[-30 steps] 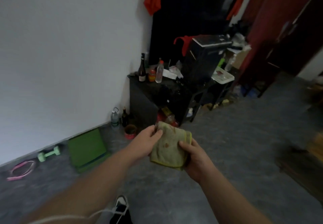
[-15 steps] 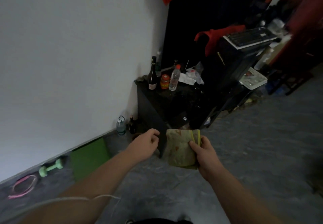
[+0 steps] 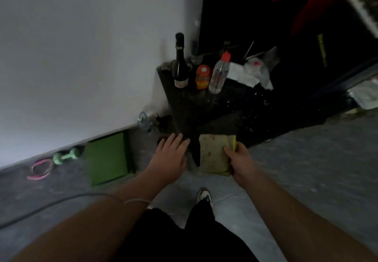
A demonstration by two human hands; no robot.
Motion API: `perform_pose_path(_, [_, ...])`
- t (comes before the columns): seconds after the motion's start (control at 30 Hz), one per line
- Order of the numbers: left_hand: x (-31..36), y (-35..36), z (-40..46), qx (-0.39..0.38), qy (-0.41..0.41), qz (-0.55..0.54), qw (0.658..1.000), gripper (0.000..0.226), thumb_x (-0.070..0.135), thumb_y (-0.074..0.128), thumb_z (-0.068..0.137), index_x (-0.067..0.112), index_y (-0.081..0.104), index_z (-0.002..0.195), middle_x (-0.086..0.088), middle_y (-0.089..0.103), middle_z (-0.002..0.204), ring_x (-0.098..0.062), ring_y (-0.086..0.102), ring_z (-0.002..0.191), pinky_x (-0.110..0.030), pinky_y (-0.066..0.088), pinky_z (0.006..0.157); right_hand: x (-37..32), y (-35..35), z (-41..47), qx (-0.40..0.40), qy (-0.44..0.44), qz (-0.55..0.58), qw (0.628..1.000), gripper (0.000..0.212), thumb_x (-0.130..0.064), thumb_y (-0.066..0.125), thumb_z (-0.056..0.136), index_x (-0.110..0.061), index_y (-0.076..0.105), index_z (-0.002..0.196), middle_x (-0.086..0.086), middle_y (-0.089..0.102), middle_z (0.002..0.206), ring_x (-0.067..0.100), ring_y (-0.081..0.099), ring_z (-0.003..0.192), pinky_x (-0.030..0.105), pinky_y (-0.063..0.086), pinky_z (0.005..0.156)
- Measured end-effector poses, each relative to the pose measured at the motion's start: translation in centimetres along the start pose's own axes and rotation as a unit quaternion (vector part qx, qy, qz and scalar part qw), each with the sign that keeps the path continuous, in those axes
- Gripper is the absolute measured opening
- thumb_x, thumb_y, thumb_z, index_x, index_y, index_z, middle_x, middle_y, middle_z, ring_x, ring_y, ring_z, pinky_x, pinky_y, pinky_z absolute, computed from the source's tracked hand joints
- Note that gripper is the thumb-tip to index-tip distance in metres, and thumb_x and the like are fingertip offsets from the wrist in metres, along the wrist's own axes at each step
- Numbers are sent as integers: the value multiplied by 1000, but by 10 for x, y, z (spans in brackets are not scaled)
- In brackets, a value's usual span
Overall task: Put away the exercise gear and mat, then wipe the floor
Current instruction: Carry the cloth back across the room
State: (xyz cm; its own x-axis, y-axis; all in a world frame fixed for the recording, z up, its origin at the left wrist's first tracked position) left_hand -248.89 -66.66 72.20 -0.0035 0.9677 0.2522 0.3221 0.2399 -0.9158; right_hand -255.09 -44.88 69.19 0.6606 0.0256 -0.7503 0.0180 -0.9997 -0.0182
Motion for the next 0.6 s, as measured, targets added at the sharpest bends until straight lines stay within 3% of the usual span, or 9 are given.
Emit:
perform_pose_path(0.2, [-9, 56, 59, 17, -78, -23, 997, 69, 40, 40, 95, 25, 9, 154, -9, 15, 162, -30, 10, 150, -51, 16, 119, 15, 12, 97, -92, 36, -75, 992, 17, -21, 58, 98, -20, 58, 114, 10, 65, 119, 25, 64, 107, 50, 51, 97])
perform_pose_path(0.3, [-13, 85, 67, 12, -133, -44, 990, 69, 42, 39, 96, 23, 8, 154, -12, 11, 163, -32, 6, 150, -51, 14, 120, 18, 12, 122, -107, -9, -205, 973, 27, -30, 60, 95, -20, 55, 120, 4, 63, 117, 22, 62, 108, 47, 50, 98])
perform_pose_path(0.43, [-6, 110, 70, -11, -154, -65, 986, 69, 41, 38, 97, 22, 6, 155, -14, 8, 163, -33, 2, 150, -52, 10, 120, 11, 10, 131, -35, -157, -458, 875, 38, -24, 59, 94, -11, 50, 129, 7, 57, 119, 27, 54, 115, 32, 43, 90])
perform_pose_path(0.5, [-2, 114, 72, -17, -154, -73, 985, 70, 42, 38, 97, 22, 4, 155, -13, 5, 163, -33, -2, 150, -51, 9, 121, 6, 7, 123, 3, -240, -515, 823, 52, -21, 60, 92, -11, 43, 140, 11, 48, 137, 27, 44, 128, 35, 40, 103])
perform_pose_path(0.6, [3, 112, 77, -15, -158, -75, 985, 72, 41, 40, 96, 21, 4, 155, -14, 4, 163, -33, -2, 150, -50, 8, 121, 1, 11, 106, -15, -341, -572, 746, 59, -20, 55, 92, -12, 35, 147, 11, 33, 154, 26, 29, 143, 41, 30, 116])
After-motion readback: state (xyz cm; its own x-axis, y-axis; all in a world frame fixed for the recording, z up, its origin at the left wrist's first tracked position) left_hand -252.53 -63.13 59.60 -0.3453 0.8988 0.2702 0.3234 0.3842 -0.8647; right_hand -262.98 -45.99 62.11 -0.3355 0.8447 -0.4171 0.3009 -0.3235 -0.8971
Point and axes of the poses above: each hand's wrist, its own z-axis towards the middle knuckle, its own y-axis out of the palm, x = y × z, the point moved 4 cm from there along z, towards the middle knuckle
